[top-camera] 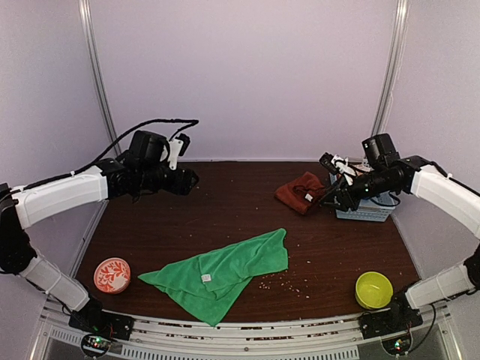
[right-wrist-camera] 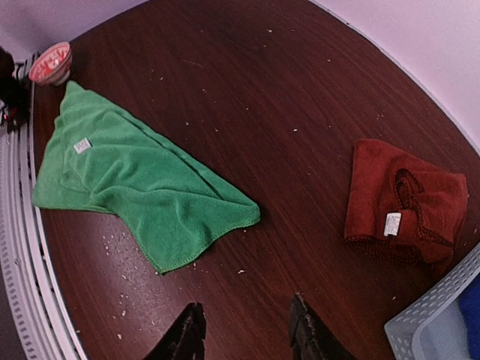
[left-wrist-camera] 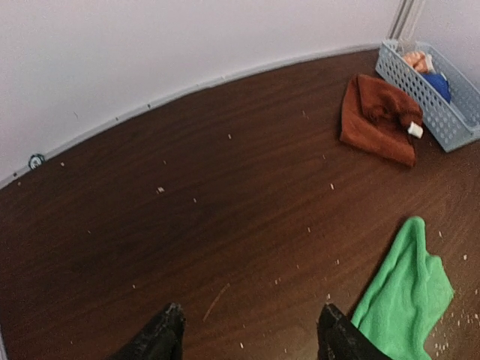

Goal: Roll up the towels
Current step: Place the towel at the center of the board, then adjust the towel at the center of the board.

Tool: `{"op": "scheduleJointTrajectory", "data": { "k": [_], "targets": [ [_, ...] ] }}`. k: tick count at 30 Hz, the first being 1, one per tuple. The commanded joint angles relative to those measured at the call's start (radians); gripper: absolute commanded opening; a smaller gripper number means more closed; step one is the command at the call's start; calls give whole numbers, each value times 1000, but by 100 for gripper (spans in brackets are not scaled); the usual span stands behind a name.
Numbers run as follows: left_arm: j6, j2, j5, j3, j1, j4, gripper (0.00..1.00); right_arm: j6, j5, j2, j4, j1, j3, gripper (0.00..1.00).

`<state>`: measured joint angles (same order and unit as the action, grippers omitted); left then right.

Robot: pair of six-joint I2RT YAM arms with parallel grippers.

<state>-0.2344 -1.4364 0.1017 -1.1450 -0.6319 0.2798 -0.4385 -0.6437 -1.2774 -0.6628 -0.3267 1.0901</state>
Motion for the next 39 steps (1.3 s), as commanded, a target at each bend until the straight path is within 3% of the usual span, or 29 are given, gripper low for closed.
{"op": "scheduleJointTrajectory", "data": {
  "k": [1, 8, 12, 13, 15, 17, 23, 32, 37, 39],
  "targets": [
    [-23, 38, -152, 28, -2, 237, 58, -174, 144, -34, -56, -166, -19, 35],
    [-41, 105, -239, 103, -11, 399, 52, -223, 270, -218, -10, -458, 31, 28],
    [-62, 153, -239, 153, -12, 430, 56, -219, 382, -302, 68, -618, 46, 39],
    [-58, 157, -254, 170, -12, 430, 53, -206, 408, -326, 98, -645, 51, 42],
    [-41, 144, -320, 197, -12, 427, 36, -178, 438, -375, 142, -677, 70, 46],
    [-58, 119, -349, 215, -11, 439, 32, -167, 443, -424, 159, -692, 103, 49],
    [-70, 128, -309, 254, -12, 462, 44, -203, 419, -527, 166, -734, 167, 52],
    [-82, 116, -260, 260, -12, 463, 46, -211, 425, -623, 152, -771, 235, 53],
    [-88, 113, -246, 253, -12, 461, 46, -166, 495, -626, 176, -760, 241, 29],
    [-89, 109, -248, 252, -12, 455, 46, -158, 505, -618, 172, -745, 245, 12]
  ]
}}
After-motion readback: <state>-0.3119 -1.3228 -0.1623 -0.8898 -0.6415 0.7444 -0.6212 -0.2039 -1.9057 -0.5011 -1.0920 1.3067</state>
